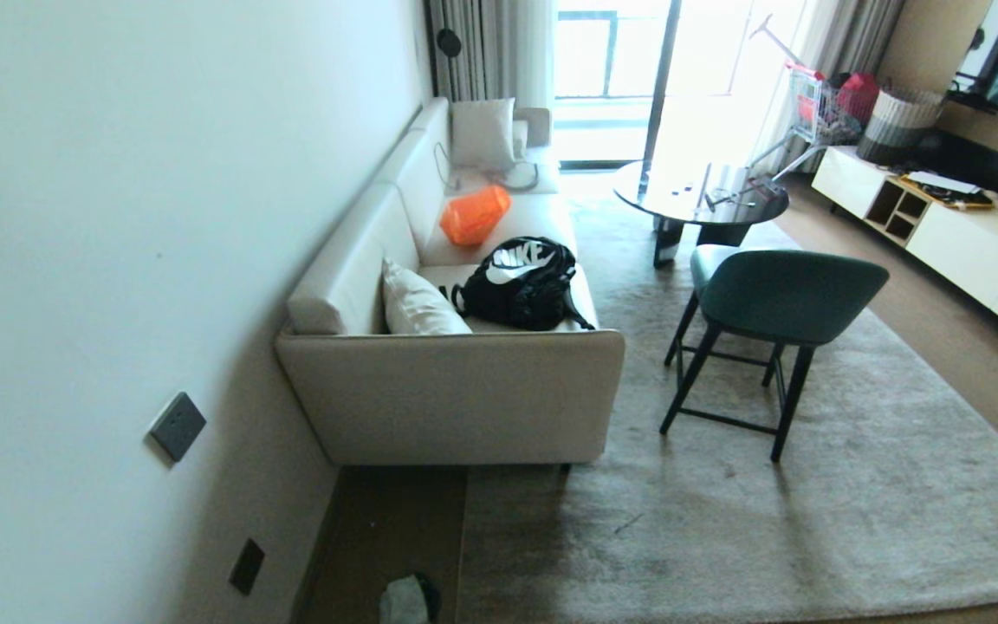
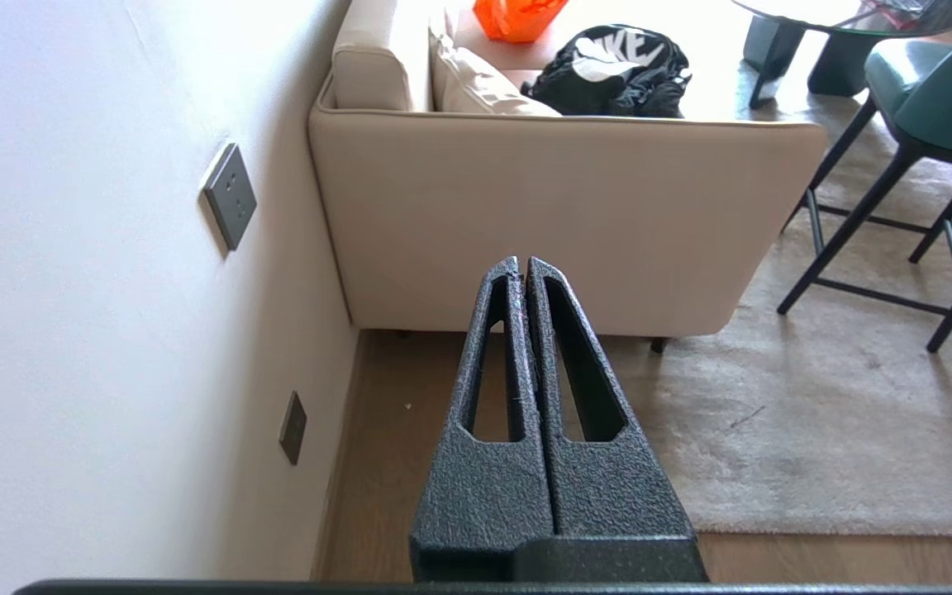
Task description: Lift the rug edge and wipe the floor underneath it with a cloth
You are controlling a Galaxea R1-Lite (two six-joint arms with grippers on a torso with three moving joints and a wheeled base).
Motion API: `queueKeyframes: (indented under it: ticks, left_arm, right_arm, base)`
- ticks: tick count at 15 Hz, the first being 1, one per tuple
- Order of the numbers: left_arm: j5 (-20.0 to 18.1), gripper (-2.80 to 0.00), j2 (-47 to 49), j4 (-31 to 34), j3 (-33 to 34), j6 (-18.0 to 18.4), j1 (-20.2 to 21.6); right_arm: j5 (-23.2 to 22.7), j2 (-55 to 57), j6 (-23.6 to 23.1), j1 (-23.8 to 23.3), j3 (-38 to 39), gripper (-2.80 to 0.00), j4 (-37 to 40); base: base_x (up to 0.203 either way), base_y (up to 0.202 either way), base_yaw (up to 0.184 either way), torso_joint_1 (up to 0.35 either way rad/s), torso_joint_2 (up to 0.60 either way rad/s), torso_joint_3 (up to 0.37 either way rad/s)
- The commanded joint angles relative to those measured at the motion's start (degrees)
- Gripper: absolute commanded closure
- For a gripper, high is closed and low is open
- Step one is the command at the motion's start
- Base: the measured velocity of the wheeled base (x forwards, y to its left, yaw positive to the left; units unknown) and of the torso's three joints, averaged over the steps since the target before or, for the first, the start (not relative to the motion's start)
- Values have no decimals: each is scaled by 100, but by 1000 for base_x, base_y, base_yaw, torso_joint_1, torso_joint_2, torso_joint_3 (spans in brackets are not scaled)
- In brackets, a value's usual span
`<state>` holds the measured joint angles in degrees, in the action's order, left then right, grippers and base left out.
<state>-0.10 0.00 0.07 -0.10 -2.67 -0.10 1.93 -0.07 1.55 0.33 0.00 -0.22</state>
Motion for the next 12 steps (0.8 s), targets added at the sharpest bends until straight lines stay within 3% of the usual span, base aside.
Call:
queueKeyframes:
  ticks: [1, 12]
  left_arm:
    - [1, 0, 0, 1, 1, -5, 1]
    - [1, 0, 0, -7, 1, -5, 1]
  right_arm:
    - [1, 7, 12, 2, 0, 0, -4]
    - [1, 7, 21, 2, 0, 0, -4]
  base:
    - [0, 0, 0, 0, 0, 0]
    - [0, 0, 0, 0, 0, 0]
